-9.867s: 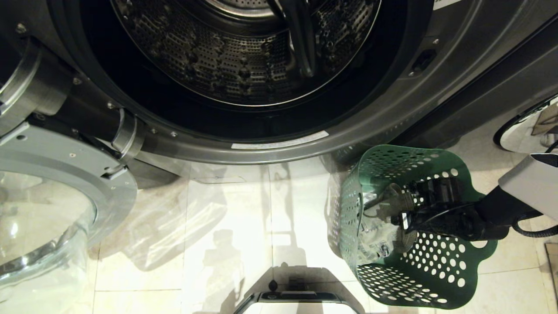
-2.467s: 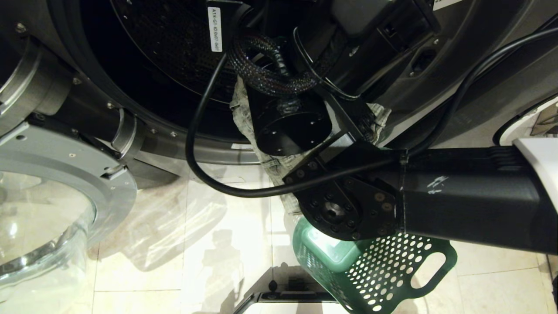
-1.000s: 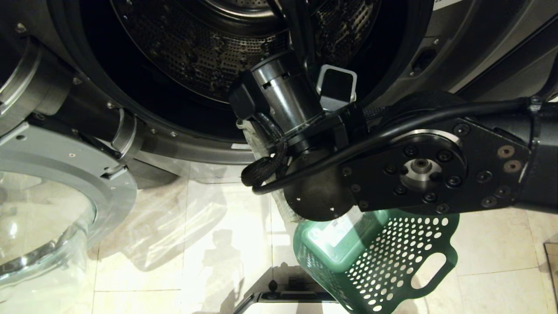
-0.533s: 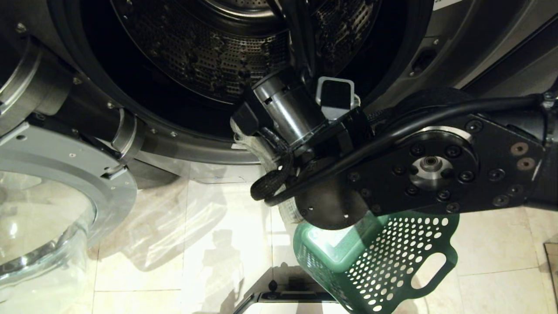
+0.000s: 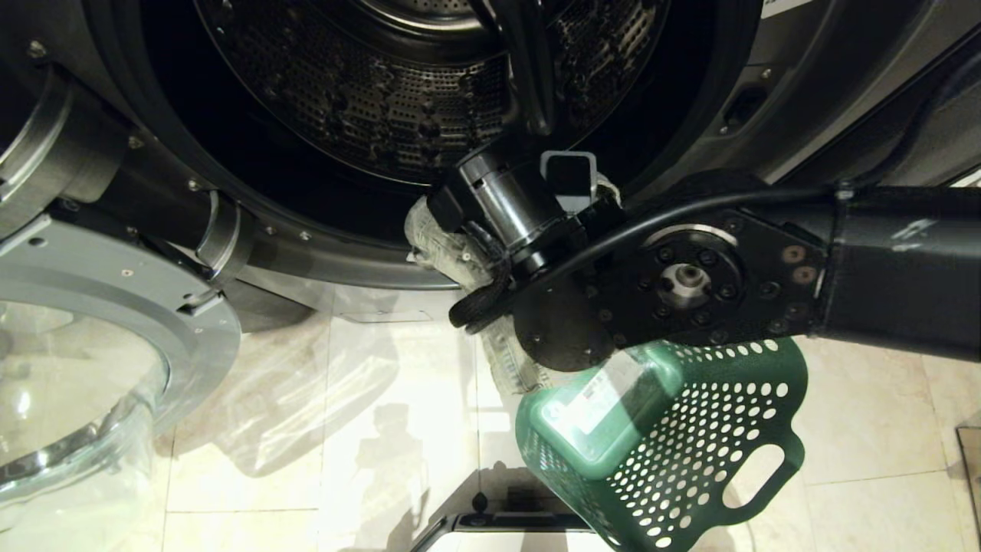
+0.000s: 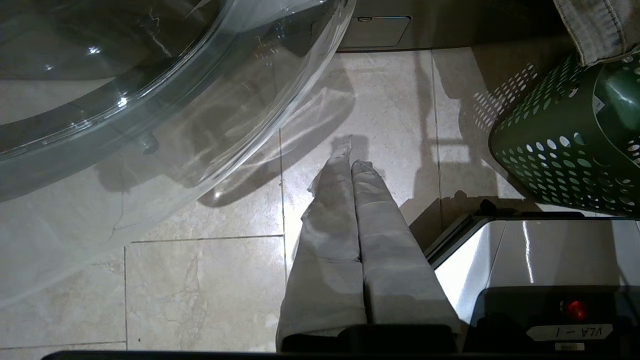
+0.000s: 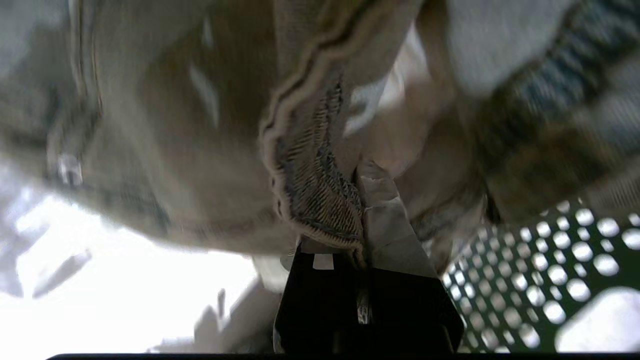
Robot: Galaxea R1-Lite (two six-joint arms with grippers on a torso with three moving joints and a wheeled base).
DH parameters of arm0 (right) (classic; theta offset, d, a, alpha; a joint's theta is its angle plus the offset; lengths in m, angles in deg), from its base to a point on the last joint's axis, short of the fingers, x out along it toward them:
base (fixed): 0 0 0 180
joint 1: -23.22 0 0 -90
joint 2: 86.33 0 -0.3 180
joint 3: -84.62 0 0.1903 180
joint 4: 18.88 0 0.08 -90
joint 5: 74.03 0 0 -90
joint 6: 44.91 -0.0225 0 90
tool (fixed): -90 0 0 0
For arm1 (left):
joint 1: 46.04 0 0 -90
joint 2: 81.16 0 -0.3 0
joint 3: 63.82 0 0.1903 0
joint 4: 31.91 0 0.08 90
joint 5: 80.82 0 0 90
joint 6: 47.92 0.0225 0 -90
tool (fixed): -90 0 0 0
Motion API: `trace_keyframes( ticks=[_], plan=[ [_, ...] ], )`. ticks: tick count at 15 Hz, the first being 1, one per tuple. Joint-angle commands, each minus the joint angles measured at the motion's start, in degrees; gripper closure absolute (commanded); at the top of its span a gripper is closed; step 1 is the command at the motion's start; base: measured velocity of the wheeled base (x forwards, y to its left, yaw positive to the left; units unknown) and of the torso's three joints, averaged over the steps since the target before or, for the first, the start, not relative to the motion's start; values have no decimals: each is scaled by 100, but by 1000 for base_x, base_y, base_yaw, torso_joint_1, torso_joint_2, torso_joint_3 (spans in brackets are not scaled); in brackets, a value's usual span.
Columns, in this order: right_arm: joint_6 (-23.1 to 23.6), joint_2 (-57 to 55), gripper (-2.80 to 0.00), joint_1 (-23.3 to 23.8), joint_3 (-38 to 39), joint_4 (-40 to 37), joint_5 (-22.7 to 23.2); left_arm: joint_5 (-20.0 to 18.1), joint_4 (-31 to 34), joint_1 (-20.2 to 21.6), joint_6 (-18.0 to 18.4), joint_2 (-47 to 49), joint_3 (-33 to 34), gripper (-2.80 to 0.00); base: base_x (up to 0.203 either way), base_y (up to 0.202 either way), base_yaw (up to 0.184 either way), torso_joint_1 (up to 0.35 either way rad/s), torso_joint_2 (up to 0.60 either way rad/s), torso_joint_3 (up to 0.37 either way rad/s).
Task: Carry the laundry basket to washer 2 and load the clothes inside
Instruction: Place the clothes into the washing machine
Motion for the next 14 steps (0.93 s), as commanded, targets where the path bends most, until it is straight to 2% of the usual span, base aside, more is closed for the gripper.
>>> trace_keyframes(
  ticks=[1, 3, 6, 8, 10, 11, 14],
  plan=[
    [197, -248, 0, 118, -17, 638, -117, -1, 1, -6, 0, -1, 9, 0, 0, 0, 0, 0, 0, 0],
    [750, -316, 0, 178, -17, 2053, -153, -1, 1, 2, 0, -1, 9, 0, 0, 0, 0, 0, 0, 0],
    [1918, -353, 0, 156, -4, 4146, 200, -1, 1, -4, 0, -2, 9, 0, 0, 0, 0, 0, 0, 0],
    [2691, -351, 0, 25, 6, 5186, 327, -1, 1, 2, 0, -1, 9, 0, 0, 0, 0, 0, 0, 0],
    [3276, -390, 0, -98, 77, 6115, 426, -1, 1, -6, 0, -1, 9, 0, 0, 0, 0, 0, 0, 0],
    [3428, -444, 0, -165, 155, 6419, 406, -1, 1, 2, 0, -1, 9, 0, 0, 0, 0, 0, 0, 0],
    [3461, -203, 0, -236, 658, 6571, 186, -1, 1, 2, 0, -1, 9, 0, 0, 0, 0, 0, 0, 0]
  ],
)
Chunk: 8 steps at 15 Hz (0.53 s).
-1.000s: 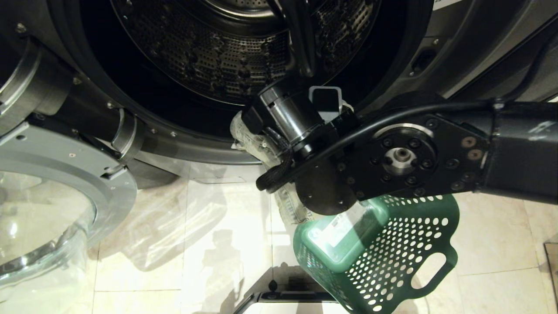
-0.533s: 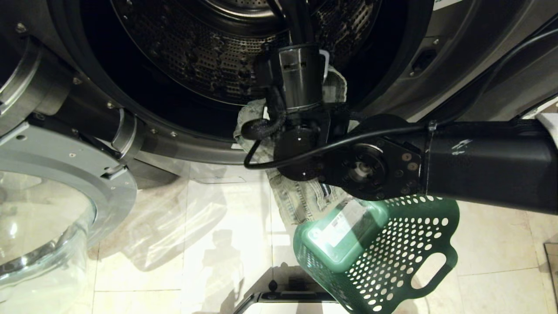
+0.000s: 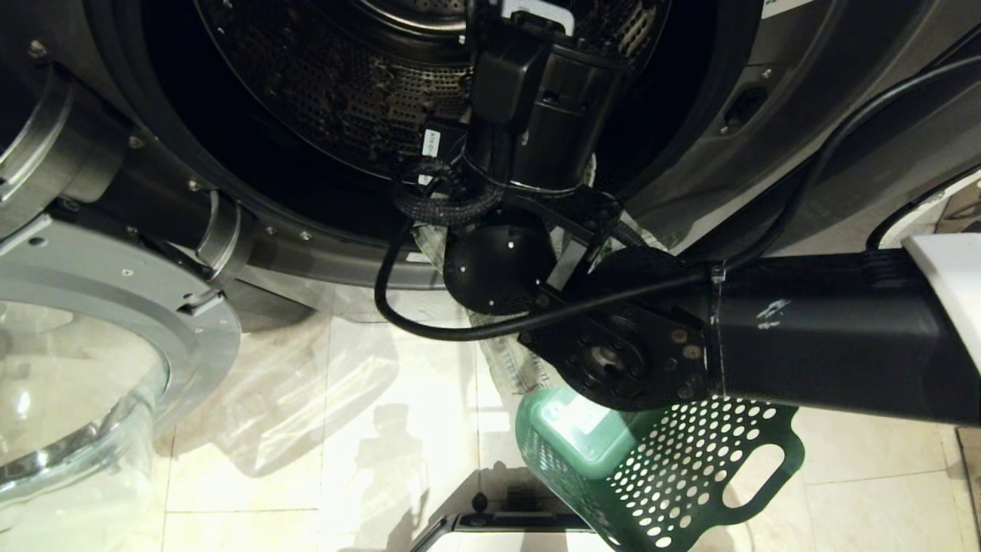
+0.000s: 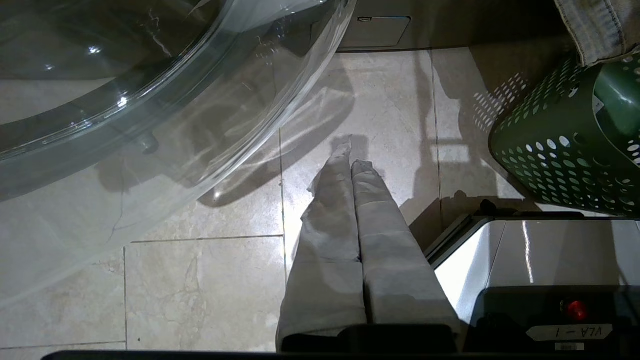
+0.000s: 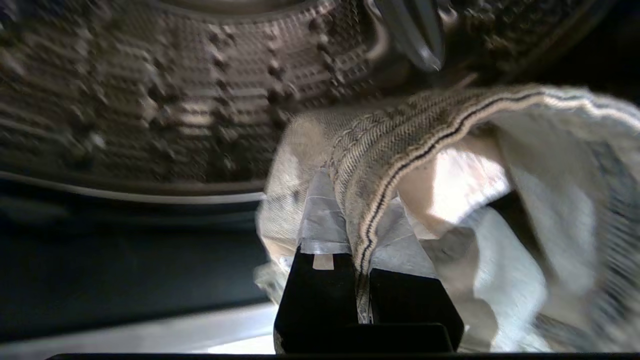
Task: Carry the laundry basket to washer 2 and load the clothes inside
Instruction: Place the clothes into the washing machine
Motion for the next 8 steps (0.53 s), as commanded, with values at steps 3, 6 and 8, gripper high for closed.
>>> trace_keyframes(
  ticks=[3, 6, 8],
  plan=[
    [-10, 800, 0, -86, 940, -238, -49, -2, 2, -6, 2, -1, 9, 0, 0, 0, 0, 0, 0, 0],
    [-270, 1954, 0, -220, 2417, -983, 258, -2, 2, 2, 2, -1, 9, 0, 0, 0, 0, 0, 0, 0],
    [-820, 2794, 0, -444, 3045, -1781, 462, -2, 2, 0, 2, -1, 9, 0, 0, 0, 0, 0, 0, 0]
  ],
)
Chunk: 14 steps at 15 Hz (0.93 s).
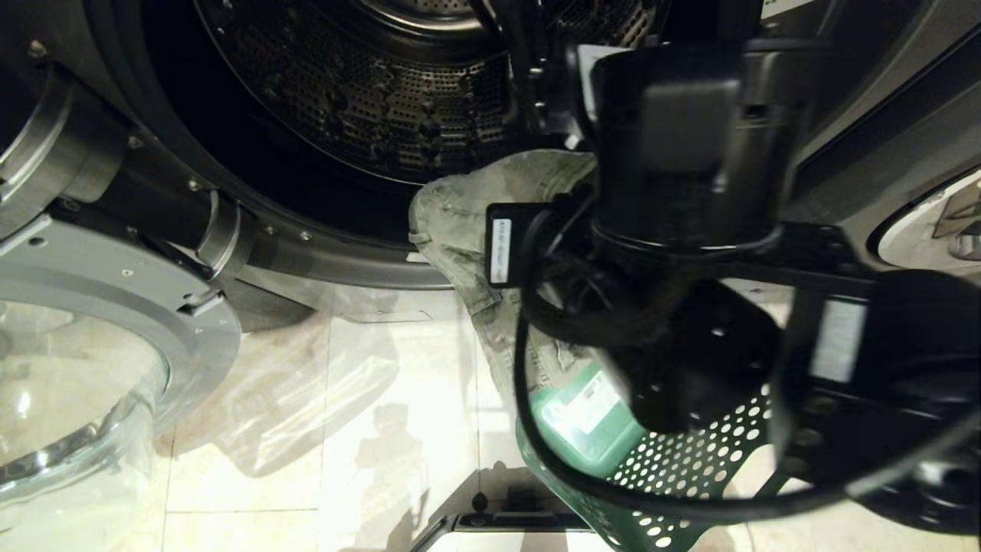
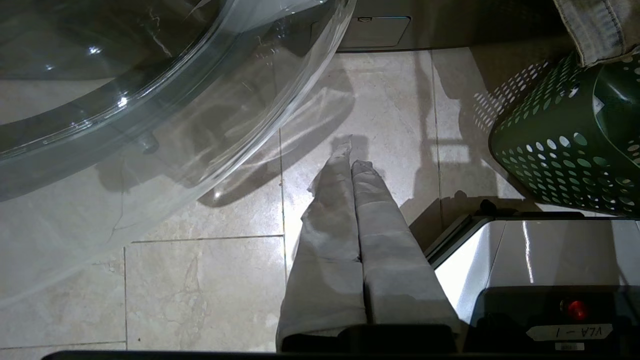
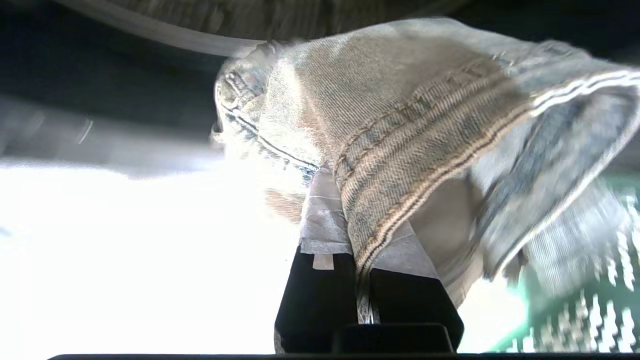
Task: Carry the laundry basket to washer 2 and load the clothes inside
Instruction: Place the clothes into the washing machine
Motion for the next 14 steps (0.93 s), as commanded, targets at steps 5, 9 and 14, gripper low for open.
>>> trace_keyframes(
  ticks=[5, 9, 14],
  plan=[
    [-2223, 1916, 0, -607, 635, -3586, 95, 0, 0, -4, 0, -1, 9, 0, 0, 0, 0, 0, 0, 0],
    [-3130, 2612, 0, -595, 767, -5583, 684, 0, 0, 5, 0, -7, 9, 0, 0, 0, 0, 0, 0, 0],
    [-2627, 3351, 0, 80, 199, -7817, 1352, 0, 0, -4, 0, -1, 9, 0, 0, 0, 0, 0, 0, 0]
  ],
)
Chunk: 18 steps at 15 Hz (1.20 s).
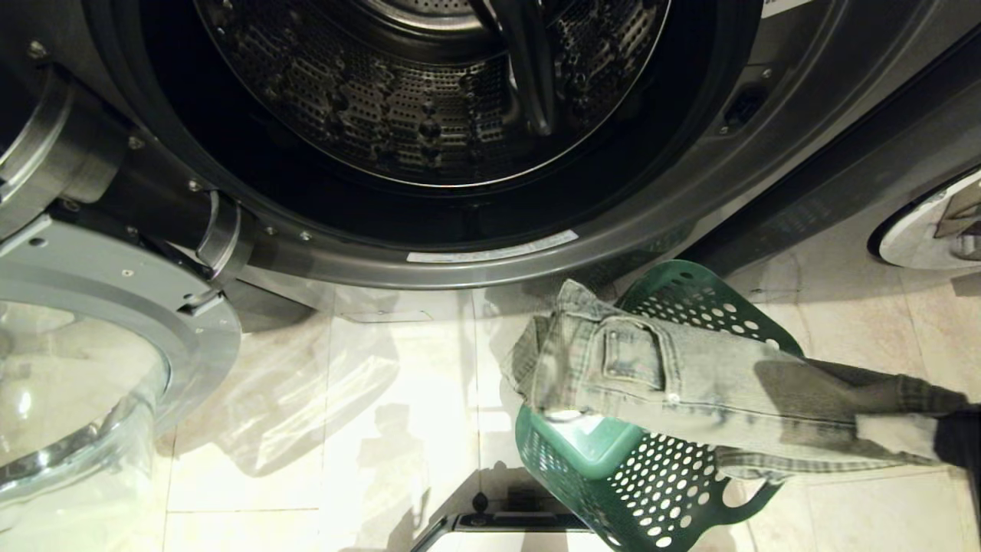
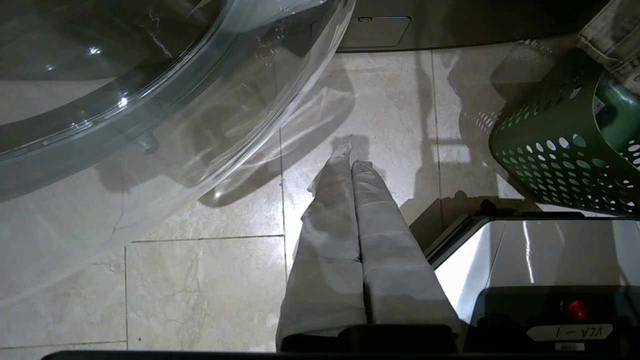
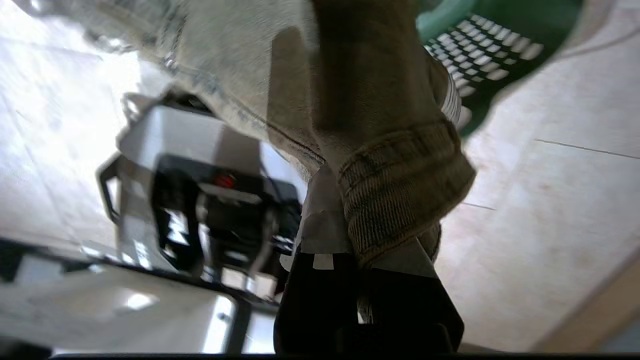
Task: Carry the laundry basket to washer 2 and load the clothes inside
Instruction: Place the clothes into the washing machine
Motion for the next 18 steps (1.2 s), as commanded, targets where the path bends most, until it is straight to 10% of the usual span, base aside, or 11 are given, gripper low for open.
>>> trace_keyframes(
  ticks=[1, 5, 8, 15, 18],
  plan=[
    [616, 327, 0, 437, -399, -449, 218, -2, 0, -5, 0, -1, 9, 0, 0, 0, 0, 0, 0, 0],
    [2281, 523, 0, 2171, -1160, -805, 1758, -2, 0, 0, 0, -3, 9, 0, 0, 0, 0, 0, 0, 0],
    [2573, 545, 0, 2802, -2320, -1378, 2955, -2, 0, 2, 0, -1, 9, 0, 0, 0, 0, 0, 0, 0],
    [1569, 625, 0, 3101, -3488, -3248, 3214, -2, 0, -1, 0, -4, 9, 0, 0, 0, 0, 0, 0, 0],
    [2243, 835, 0, 3142, -3446, -3366, 3202, -2, 0, -5, 0, -1, 9, 0, 0, 0, 0, 0, 0, 0]
  ],
)
